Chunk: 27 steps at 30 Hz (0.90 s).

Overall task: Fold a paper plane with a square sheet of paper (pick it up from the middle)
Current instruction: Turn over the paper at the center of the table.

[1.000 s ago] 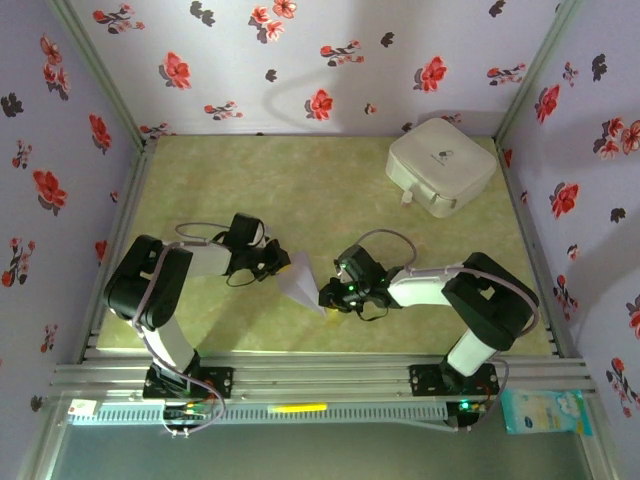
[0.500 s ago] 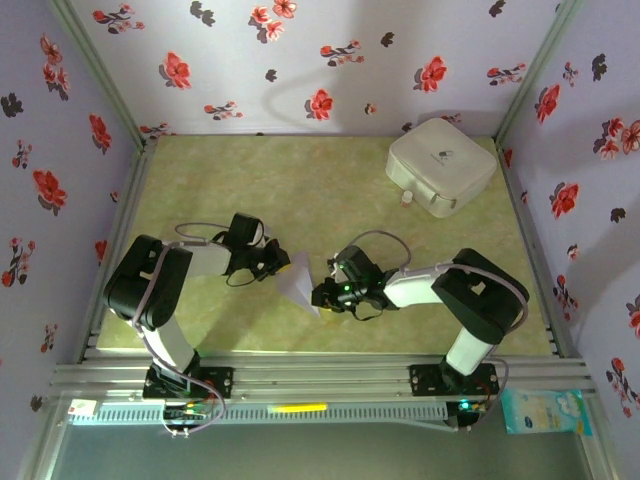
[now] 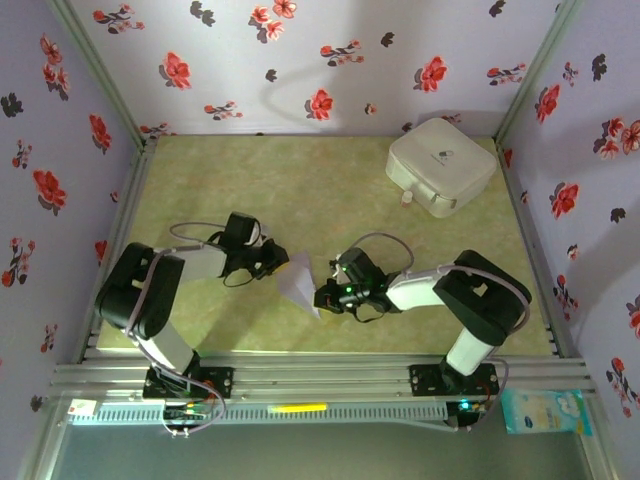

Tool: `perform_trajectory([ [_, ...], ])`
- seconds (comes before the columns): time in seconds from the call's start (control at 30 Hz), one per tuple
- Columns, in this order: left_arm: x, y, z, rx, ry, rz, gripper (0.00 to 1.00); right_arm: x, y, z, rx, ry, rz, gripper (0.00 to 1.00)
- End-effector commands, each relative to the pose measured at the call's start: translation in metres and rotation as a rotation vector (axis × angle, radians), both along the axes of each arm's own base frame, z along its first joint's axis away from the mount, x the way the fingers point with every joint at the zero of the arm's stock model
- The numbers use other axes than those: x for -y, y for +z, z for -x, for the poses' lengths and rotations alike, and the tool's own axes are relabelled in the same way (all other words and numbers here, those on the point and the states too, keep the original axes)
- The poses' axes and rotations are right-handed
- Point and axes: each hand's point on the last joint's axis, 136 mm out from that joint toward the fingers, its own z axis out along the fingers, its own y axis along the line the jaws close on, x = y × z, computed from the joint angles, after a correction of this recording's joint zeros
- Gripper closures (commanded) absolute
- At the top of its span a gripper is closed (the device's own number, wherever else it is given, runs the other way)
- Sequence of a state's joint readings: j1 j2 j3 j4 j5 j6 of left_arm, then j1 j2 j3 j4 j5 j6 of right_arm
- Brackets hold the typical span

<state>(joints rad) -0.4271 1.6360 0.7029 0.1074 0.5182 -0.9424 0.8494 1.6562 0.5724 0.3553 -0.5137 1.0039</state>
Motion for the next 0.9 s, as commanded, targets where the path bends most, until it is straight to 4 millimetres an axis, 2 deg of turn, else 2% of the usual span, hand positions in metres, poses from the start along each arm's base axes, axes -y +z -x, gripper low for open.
perform_trajectory([
  [0.0,0.004,0.035,-0.006,0.071,-0.010,0.054,0.79,0.000,0.012,-0.002,0.016,-0.006,-0.037,0.93],
  [0.1,0.004,0.055,-0.007,0.116,-0.021,0.064,0.72,0.003,0.016,-0.002,0.030,-0.009,-0.029,0.93],
  [0.3,-0.004,0.087,-0.003,0.210,-0.014,0.054,0.68,0.022,0.029,-0.009,0.118,-0.012,0.076,0.93],
  [0.53,-0.018,0.110,0.006,0.306,0.031,0.045,0.65,0.057,0.047,-0.021,0.256,-0.003,0.305,0.94],
  [0.7,-0.026,0.121,0.013,0.363,0.042,0.037,0.64,0.070,0.067,-0.033,0.345,-0.008,0.385,0.94],
  [0.87,-0.031,0.135,0.019,0.405,0.038,0.030,0.64,0.086,0.080,-0.043,0.413,-0.004,0.502,0.94],
])
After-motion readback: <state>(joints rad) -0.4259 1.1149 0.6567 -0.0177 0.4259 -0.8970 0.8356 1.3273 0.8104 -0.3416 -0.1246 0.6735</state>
